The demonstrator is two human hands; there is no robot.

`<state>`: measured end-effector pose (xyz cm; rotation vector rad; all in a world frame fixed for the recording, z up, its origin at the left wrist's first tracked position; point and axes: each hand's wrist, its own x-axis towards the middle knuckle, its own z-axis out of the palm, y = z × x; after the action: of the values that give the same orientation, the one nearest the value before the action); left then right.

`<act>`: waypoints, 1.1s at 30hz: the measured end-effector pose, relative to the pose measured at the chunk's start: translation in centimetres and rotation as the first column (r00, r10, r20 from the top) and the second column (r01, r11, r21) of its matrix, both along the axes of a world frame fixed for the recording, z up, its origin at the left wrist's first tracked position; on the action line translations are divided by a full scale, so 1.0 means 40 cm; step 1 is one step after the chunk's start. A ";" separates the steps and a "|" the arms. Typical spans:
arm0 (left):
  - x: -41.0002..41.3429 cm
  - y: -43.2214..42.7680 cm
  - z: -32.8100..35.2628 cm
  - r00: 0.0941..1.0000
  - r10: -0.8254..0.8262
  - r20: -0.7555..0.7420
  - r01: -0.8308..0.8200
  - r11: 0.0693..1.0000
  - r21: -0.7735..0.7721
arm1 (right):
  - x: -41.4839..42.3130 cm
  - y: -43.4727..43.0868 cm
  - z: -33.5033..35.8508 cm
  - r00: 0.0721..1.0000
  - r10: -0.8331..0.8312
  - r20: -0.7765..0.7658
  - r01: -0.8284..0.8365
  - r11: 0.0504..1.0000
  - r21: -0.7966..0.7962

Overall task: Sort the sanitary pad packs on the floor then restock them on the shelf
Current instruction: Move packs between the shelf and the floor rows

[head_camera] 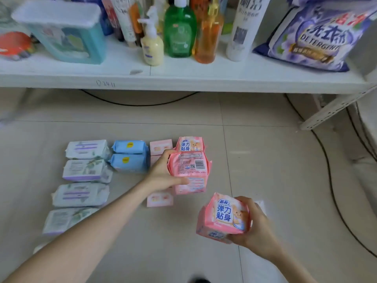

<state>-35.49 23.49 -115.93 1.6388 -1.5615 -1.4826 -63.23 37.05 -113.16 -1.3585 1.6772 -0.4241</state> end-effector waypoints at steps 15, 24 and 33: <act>0.005 -0.070 -0.326 0.982 -0.165 0.087 0.177 0.974 -0.143 | 0.024 -0.073 -0.357 0.996 0.085 -0.003 -0.085 0.995 -0.058; 0.019 -0.080 -0.315 0.915 -0.154 0.374 0.263 0.929 -0.261 | 0.086 -0.067 -0.393 0.994 0.084 0.075 -0.081 0.996 -0.042; 0.031 -0.072 -0.341 0.917 -0.062 0.393 0.184 0.942 -0.281 | 0.150 -0.118 -0.412 0.989 0.058 0.135 -0.046 0.995 -0.093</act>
<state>-34.26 20.62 -129.56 1.7276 -2.0243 -0.9360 -57.24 32.31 -129.66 -1.4027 1.5227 -0.5559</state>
